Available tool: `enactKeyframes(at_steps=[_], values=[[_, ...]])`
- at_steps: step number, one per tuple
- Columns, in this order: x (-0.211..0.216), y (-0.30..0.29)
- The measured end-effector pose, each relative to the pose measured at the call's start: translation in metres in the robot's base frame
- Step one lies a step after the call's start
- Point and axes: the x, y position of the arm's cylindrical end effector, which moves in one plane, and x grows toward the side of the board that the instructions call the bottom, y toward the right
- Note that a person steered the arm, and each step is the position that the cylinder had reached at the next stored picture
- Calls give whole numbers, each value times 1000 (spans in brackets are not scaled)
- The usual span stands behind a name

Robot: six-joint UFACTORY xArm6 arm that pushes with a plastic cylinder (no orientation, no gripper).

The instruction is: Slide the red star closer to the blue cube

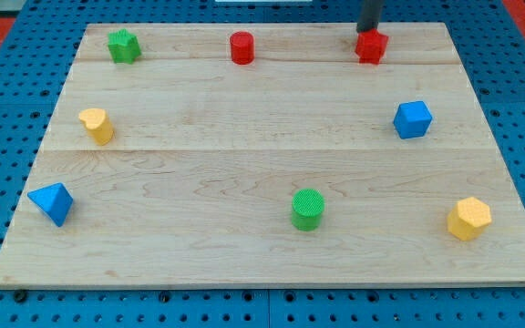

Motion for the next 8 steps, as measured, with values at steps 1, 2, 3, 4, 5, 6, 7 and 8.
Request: enactKeyframes(at_steps=[1,2,3,4,5,6,7,8], values=[[29,-11],[65,23],[55,31],[62,39],[89,-3],[93,-15],[65,-12],[91,-12]])
